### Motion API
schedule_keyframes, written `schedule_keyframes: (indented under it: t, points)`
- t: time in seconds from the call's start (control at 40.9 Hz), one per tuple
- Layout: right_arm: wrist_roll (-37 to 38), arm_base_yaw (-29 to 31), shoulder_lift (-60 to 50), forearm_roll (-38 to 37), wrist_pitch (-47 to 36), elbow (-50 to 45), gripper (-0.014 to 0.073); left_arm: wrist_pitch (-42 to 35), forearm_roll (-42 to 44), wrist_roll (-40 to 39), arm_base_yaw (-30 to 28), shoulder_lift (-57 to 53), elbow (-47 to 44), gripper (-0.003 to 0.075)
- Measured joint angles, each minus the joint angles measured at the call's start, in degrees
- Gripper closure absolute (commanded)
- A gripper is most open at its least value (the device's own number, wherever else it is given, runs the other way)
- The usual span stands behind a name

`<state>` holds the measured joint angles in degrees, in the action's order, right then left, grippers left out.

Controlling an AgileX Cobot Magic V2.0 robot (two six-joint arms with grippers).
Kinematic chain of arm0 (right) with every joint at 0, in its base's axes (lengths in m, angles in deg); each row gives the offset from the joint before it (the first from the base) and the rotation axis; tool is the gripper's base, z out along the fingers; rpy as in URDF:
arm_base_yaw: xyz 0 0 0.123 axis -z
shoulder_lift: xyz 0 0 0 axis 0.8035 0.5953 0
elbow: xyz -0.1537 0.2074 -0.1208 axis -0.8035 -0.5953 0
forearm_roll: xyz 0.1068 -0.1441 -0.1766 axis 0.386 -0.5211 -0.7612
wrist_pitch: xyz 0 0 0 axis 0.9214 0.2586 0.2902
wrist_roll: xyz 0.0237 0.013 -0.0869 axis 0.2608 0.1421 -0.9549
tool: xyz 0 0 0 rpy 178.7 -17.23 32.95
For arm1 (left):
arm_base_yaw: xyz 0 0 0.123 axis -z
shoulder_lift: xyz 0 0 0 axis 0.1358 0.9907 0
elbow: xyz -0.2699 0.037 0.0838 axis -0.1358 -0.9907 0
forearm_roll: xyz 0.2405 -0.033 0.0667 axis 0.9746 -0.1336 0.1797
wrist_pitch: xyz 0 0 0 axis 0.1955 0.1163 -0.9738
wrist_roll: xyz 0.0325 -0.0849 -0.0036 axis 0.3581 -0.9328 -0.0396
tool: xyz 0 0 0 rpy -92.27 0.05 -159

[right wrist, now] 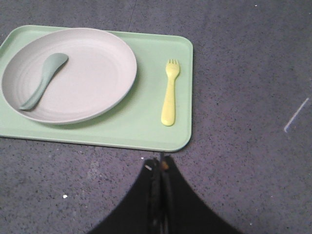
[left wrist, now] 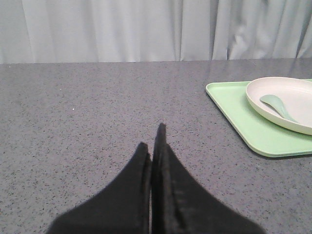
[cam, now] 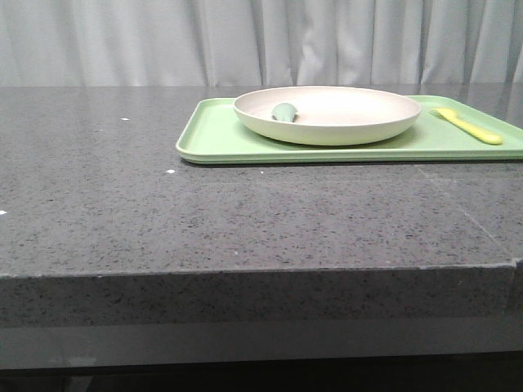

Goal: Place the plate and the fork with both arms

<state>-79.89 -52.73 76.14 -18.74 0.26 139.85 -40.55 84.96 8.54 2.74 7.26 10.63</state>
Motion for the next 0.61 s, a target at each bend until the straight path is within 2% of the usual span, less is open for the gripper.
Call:
schedule_keyframes:
  t: [0.196, 0.318, 0.464, 0.611]
  points:
    - [-0.48, 0.0, -16.74, 0.08, -13.93, -21.58, 0.0661, 0.0, 0.0, 0.0, 0.0, 0.0, 0.0, 0.0738]
    - [-0.59, 0.0, -26.16, 0.08, -18.17, -30.19, 0.0661, 0.0, 0.0, 0.0, 0.0, 0.0, 0.0, 0.0738]
    - [-0.59, 0.0, -35.37, 0.12, -20.69, -35.14, 0.0661, 0.0, 0.0, 0.0, 0.0, 0.0, 0.0, 0.0738]
    - [-0.59, 0.0, -39.06, 0.12, -21.91, -35.66, 0.0661, 0.0, 0.0, 0.0, 0.0, 0.0, 0.0, 0.0738]
